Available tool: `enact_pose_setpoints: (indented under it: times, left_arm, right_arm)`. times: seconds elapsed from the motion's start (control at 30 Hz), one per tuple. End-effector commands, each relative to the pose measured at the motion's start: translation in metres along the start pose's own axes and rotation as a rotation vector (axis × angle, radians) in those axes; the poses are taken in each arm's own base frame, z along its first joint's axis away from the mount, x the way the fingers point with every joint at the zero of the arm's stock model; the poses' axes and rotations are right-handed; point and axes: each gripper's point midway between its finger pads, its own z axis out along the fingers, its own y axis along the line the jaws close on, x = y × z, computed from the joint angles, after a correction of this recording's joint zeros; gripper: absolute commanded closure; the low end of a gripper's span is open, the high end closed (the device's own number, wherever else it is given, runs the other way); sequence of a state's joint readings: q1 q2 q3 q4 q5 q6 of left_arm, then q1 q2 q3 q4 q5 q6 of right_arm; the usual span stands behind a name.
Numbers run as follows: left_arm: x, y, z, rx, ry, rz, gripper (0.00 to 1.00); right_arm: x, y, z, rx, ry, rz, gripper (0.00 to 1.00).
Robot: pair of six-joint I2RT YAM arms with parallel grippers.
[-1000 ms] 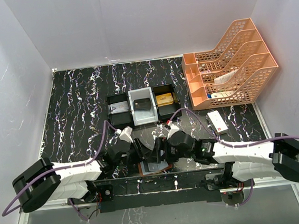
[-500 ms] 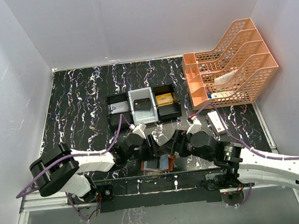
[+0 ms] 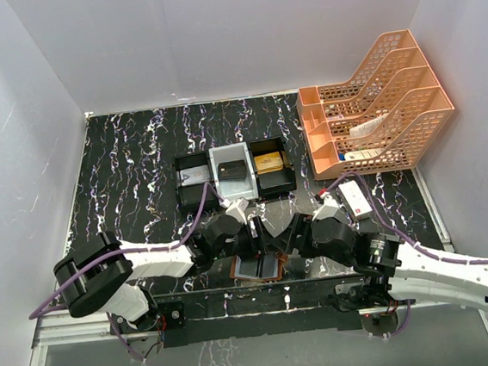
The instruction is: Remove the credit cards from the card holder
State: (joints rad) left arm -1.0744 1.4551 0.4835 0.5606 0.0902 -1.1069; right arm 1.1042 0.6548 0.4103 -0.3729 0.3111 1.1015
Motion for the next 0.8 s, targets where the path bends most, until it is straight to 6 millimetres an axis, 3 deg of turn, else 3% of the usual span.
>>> enact_pose_setpoints:
  times: [0.0, 0.07, 0.17, 0.5, 0.63, 0.77]
  left_arm:
    - [0.006, -0.02, -0.001, 0.083, 0.032, 0.016, 0.34]
    - [0.007, -0.012, -0.002, 0.035, 0.043, 0.021, 0.35]
    - [0.005, -0.001, -0.008, -0.026, 0.027, 0.03, 0.35]
    - [-0.01, 0.003, -0.043, -0.052, -0.076, 0.041, 0.33]
    - [-0.009, 0.008, -0.044, -0.077, -0.07, 0.041, 0.37]
    - [-0.013, 0.017, -0.05, -0.127, -0.098, 0.036, 0.43]
  right_arm:
    - [-0.005, -0.01, 0.0, 0.038, -0.039, 0.033, 0.33]
    - [0.002, -0.015, 0.0, 0.043, -0.014, 0.052, 0.33]
    - [0.009, -0.007, -0.001, -0.011, 0.016, 0.077, 0.38]
    - [0.042, -0.016, 0.006, -0.026, 0.153, 0.016, 0.58]
    - [0.029, -0.004, 0.003, -0.001, 0.137, -0.015, 0.65]
    - [0.01, 0.002, -0.006, 0.022, 0.089, -0.059, 0.6]
